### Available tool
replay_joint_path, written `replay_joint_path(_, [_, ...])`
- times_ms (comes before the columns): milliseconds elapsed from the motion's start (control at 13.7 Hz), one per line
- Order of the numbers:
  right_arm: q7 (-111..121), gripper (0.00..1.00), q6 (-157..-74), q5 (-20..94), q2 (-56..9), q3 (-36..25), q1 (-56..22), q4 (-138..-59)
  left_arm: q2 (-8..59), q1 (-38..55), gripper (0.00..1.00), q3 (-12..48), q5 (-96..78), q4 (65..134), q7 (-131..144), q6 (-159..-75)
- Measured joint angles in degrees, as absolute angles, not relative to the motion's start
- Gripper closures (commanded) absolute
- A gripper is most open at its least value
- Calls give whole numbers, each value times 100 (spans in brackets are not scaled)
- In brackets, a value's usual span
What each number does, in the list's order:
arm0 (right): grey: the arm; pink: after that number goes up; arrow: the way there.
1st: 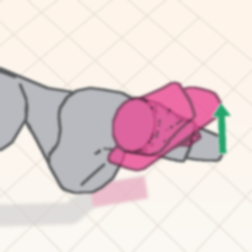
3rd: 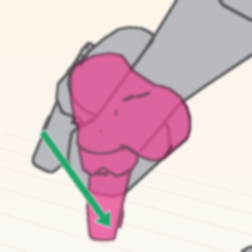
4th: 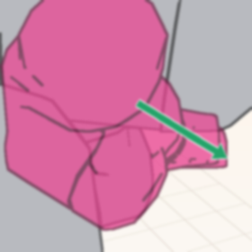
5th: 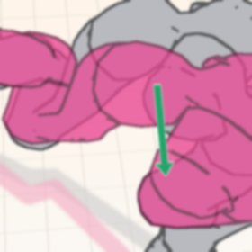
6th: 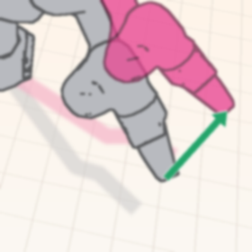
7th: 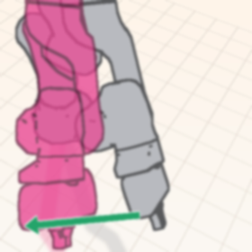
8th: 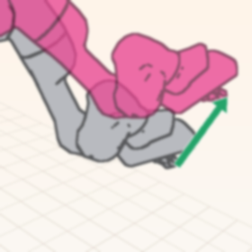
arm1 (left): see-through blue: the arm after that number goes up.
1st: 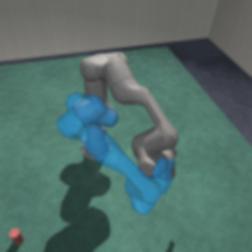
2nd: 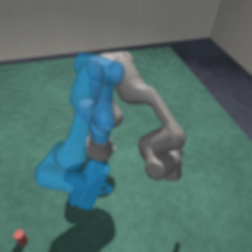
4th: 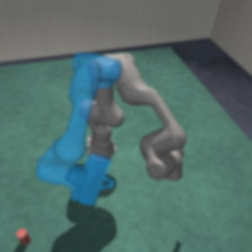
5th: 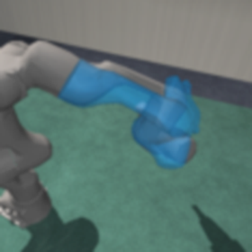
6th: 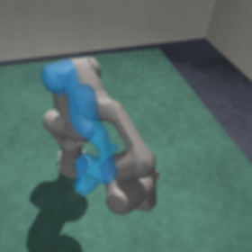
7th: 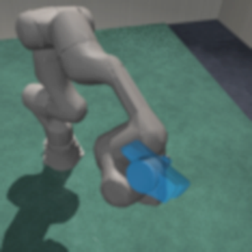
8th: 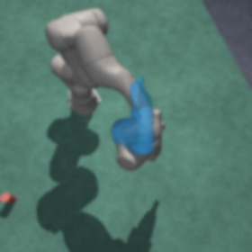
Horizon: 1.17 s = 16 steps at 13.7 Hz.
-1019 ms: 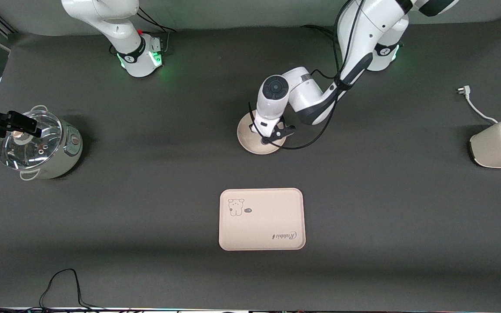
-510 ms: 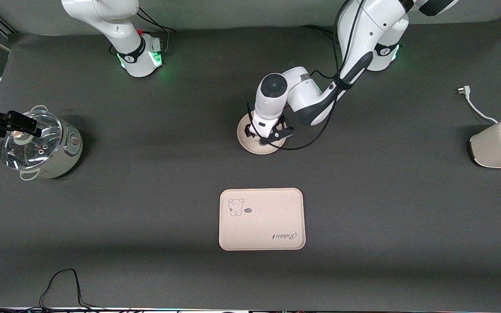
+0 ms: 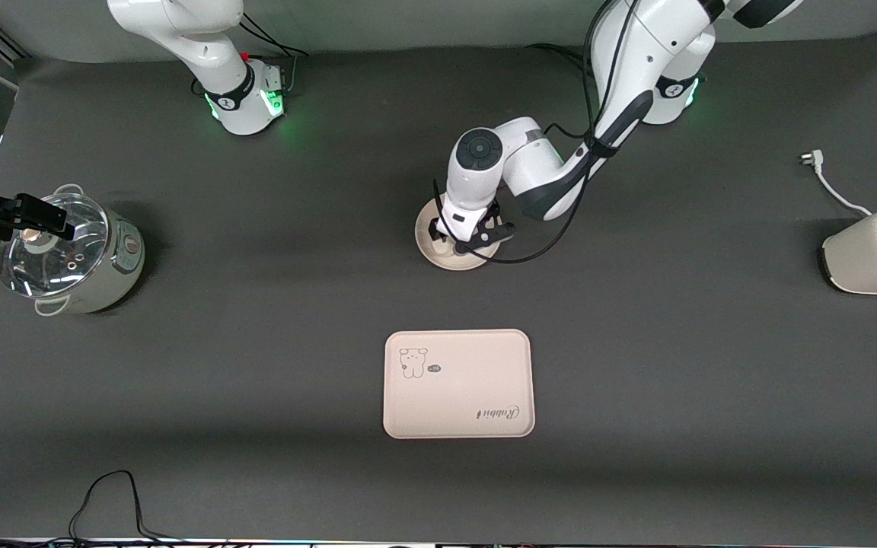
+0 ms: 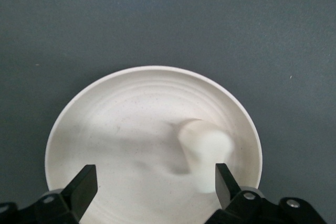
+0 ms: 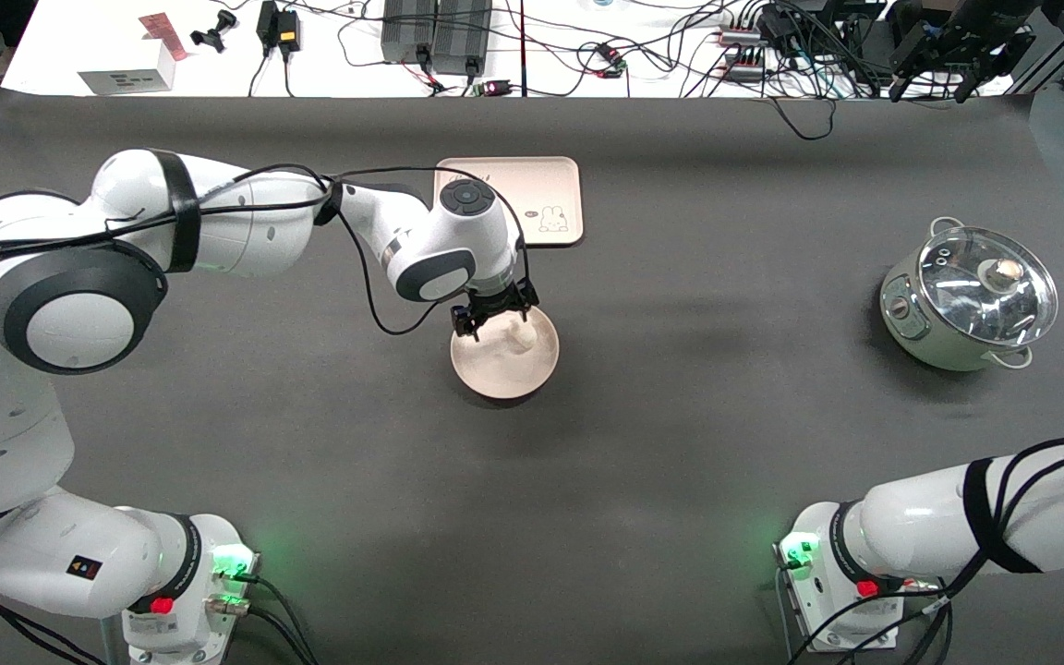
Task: Place bun in plate and plate on tray
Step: 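Lower the bun onto the plate and open the left gripper, then raise the left gripper away while the right gripper reaches toward the plate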
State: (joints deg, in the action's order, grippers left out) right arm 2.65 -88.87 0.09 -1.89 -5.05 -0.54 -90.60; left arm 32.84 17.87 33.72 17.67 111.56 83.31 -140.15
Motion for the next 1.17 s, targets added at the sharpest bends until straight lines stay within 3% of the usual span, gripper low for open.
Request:
replay_joint_path(291, [93, 0, -8885, 37, -176, -483, -423, -9061, 2682, 1745, 0, 2850, 1780, 11039, 7332, -13731])
replay_joint_path(655, [-1394, 0, -8885, 117, -177, -459, -1710, -9068, 1689, 1554, 0, 1483, 716, 11006, 4512, -13157])
replay_joint_path(874, [-2402, 0, -8976, 177, -206, -439, -2725, -9071, 958, 1036, 0, 997, 400, 10828, 2975, -12146])
replay_joint_path(1165, [-3840, 0, -9424, 250, -413, -420, -4101, -9026, -63, 106, 0, 883, 349, 10495, 964, -10629])
